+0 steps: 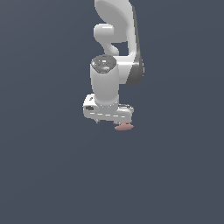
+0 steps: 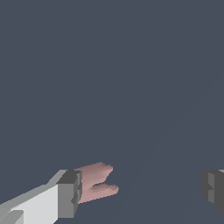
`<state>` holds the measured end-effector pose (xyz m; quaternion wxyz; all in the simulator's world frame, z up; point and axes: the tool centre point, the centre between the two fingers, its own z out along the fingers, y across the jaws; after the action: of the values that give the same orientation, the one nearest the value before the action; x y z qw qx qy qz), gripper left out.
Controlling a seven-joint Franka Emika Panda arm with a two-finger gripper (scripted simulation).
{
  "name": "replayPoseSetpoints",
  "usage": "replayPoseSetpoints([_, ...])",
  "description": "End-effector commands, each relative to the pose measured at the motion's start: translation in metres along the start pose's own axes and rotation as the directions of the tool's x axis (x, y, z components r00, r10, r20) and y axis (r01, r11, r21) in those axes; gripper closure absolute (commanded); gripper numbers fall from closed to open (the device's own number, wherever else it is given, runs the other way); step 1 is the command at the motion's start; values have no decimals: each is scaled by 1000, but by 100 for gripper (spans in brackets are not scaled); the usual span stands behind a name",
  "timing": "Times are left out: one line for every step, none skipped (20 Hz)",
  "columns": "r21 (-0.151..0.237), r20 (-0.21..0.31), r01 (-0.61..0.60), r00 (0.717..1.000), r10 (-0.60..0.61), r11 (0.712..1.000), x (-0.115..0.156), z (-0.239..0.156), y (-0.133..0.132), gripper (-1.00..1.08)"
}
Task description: Pick up the object and move it to a goal position.
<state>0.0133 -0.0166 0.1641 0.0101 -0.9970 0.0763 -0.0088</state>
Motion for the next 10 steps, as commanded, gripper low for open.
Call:
replayPoseSetpoints([1,2,-42,999,42,999,-3,4,-4,-92])
replayPoseSetpoints([2,3,-61,998,61,998,-4,6,-6,-92])
replayPoseSetpoints([2,4,-82,997,82,997,-5,8,-7,-92])
replayPoseSetpoints([2,5,-104,995,104,995,-7,10,-9,-92])
replayPoseSetpoints([3,6,-127,992,127,992,-8,12,-11,-92])
replayPoseSetpoints([3,7,-152,988,152,988,-10,14,-13,-92])
replayPoseSetpoints([3,8,-176,984,176,984,-12,16,-15,-92])
replayPoseSetpoints([3,9,-201,980,201,980,-13,19,-17,-92])
replayPoseSetpoints([3,10,-225,974,225,974,-15,21,-19,-92])
replayPoseSetpoints([3,11,-250,968,250,968,-17,23,-21,-92])
